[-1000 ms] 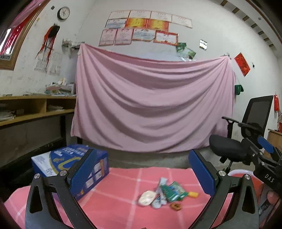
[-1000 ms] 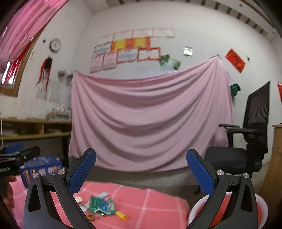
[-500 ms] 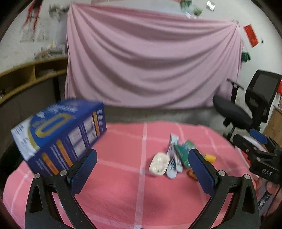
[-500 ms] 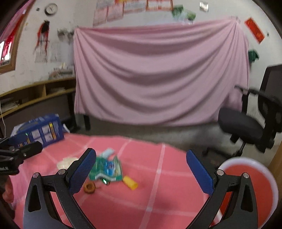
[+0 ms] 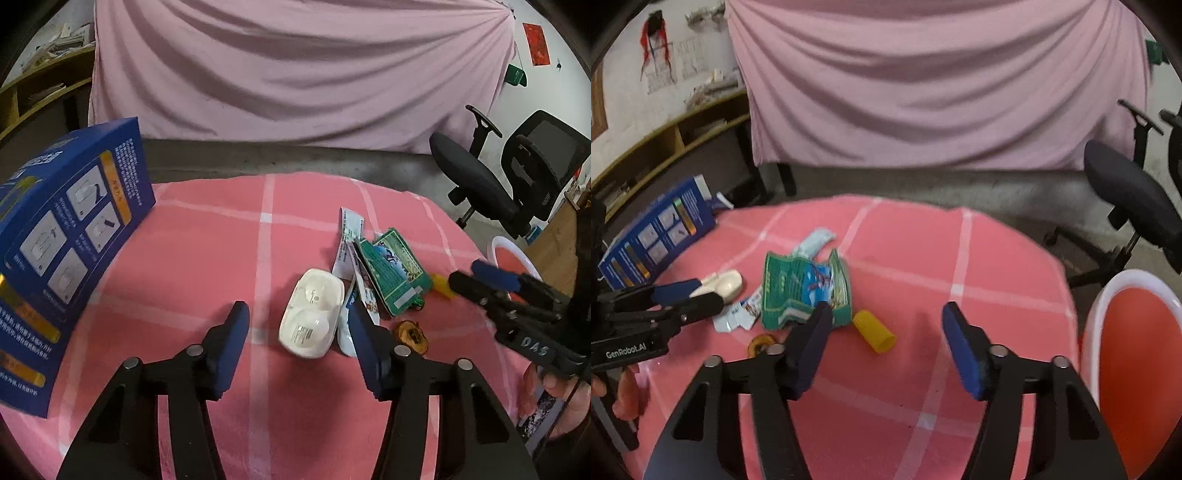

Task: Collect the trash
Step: 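Grasp the white plastic case with the left tool while the right tool grasps the yellow cap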

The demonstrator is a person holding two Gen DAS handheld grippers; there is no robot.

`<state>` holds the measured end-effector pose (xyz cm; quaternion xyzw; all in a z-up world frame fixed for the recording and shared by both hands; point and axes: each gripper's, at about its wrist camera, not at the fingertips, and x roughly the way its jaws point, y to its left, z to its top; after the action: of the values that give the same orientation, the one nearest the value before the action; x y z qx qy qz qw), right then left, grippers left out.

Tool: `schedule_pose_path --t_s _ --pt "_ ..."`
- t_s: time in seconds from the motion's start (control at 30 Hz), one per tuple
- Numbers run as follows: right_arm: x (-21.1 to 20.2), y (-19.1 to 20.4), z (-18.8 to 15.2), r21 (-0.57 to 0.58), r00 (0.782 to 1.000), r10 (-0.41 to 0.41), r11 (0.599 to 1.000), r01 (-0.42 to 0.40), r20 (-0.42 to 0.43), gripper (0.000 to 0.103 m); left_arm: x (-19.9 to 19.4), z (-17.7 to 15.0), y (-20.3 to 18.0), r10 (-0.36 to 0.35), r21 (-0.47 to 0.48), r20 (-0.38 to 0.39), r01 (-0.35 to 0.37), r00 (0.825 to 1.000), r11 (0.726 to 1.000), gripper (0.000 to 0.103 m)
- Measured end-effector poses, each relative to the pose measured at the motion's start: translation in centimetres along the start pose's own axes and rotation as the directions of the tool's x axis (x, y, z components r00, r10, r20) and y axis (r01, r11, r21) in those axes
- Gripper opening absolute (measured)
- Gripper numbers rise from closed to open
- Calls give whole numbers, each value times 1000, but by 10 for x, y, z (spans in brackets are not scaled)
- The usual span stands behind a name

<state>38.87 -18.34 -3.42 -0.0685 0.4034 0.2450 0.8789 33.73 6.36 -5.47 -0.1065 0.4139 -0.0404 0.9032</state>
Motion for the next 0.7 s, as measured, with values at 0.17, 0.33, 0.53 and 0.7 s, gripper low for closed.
schedule_pose_path --t_s 0.17,0.33,0.53,0.7 --pt "14 1 -1 -8 996 25 1000 -26 -84 33 2 3 -1 -2 13 -16 2 1000 1000 39" --pt "13 7 -4 -43 995 24 999 -28 -102 18 4 1 -5 -5 34 -28 6 1000 999 27" --pt "9 6 -4 -48 996 31 998 -35 -89 14 -1 -1 -1 -28 3 -13 28 1000 1000 25" --pt "4 7 -7 -46 996 49 998 -52 -79 14 -20 -11 2 -3 -54 30 5 1000 999 24"
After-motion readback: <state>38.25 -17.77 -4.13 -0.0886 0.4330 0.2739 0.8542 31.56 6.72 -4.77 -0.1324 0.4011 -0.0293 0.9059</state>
